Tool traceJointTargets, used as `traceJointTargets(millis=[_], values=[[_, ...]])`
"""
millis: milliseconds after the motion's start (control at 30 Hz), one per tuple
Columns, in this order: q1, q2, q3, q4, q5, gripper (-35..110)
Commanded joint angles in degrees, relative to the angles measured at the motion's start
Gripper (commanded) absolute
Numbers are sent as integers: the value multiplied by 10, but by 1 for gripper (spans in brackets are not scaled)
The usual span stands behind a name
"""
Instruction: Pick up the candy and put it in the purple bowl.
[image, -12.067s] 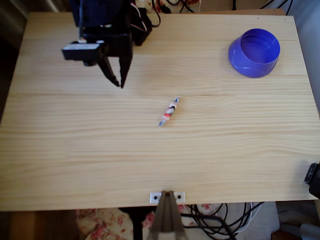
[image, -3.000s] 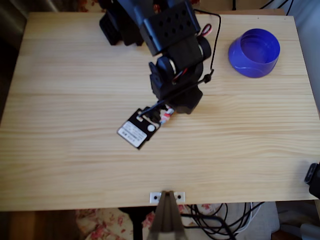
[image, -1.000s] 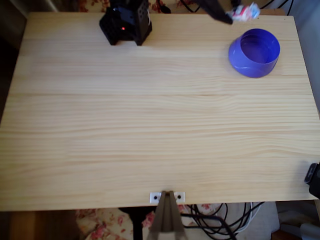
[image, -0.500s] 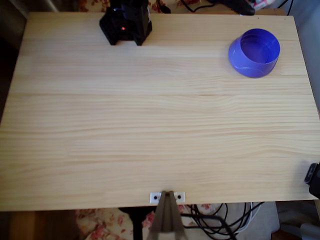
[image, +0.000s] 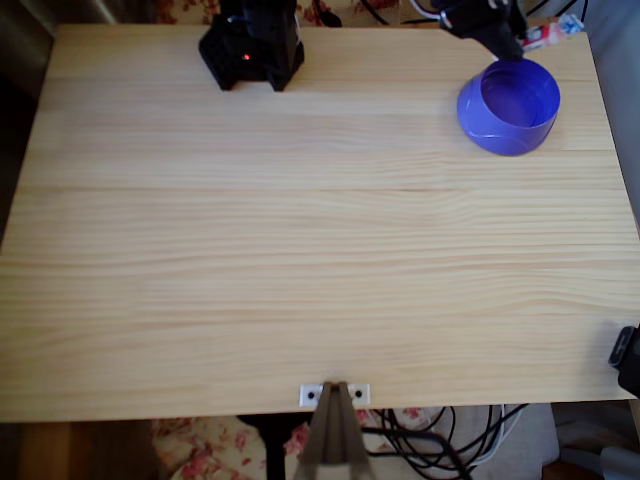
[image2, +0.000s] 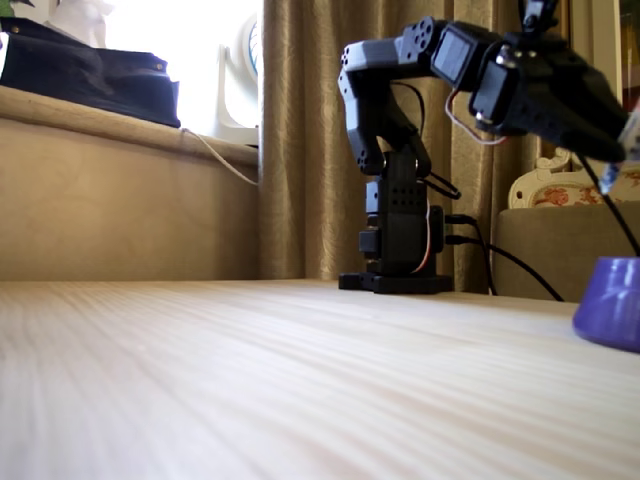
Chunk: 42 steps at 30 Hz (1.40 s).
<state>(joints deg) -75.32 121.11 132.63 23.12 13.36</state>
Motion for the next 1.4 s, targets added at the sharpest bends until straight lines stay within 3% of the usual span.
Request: traceJointTargets(millis=[0, 567, 933, 1133, 1267, 1367], values=[[-15, -16, -91, -4, 2, -1], [-34, -130, -183, -3, 31, 5], [-12, -118, -182, 29, 44, 18], [-3, -108, -179, 38, 47, 17], [10, -93, -175, 41, 62, 0], [31, -65, -165, 55, 53, 0]])
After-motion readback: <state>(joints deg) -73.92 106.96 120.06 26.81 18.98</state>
